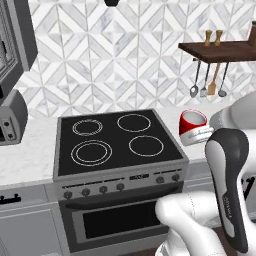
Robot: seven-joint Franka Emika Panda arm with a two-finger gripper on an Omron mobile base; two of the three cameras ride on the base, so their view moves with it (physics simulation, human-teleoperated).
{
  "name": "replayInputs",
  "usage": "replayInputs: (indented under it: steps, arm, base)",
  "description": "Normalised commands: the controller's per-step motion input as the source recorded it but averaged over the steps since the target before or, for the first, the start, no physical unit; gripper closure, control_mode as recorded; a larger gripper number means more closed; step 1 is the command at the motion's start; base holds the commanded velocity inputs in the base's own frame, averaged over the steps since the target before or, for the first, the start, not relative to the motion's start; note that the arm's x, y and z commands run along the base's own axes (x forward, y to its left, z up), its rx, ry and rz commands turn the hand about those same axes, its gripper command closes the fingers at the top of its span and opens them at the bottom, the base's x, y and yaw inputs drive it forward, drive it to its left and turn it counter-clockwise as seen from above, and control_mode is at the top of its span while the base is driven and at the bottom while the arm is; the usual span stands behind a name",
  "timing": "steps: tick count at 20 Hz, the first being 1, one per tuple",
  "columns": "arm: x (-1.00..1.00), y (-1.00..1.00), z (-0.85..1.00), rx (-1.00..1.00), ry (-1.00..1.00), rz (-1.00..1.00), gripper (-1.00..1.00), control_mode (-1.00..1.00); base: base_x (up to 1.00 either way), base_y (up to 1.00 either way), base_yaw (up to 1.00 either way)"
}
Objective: Gather all objects into one cabinet and sort the glasses and bowls to opposite sides.
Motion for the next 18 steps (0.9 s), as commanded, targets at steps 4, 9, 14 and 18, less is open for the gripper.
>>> replayInputs:
  steps: [4, 9, 14, 18]
  arm:
    - [0.00, 0.00, 0.00, 0.00, 0.00, 0.00, 1.00, 1.00]
    - [0.00, 0.00, 0.00, 0.00, 0.00, 0.00, 1.00, 1.00]
    - [0.00, 0.00, 0.00, 0.00, 0.00, 0.00, 1.00, 1.00]
    - [0.00, 0.00, 0.00, 0.00, 0.00, 0.00, 1.00, 1.00]
  base:
    - [-0.11, 0.44, -0.02]
    - [-0.85, 0.10, 0.00]
    - [-1.00, 0.01, 0.00]
    - [-1.00, 0.48, 0.02]
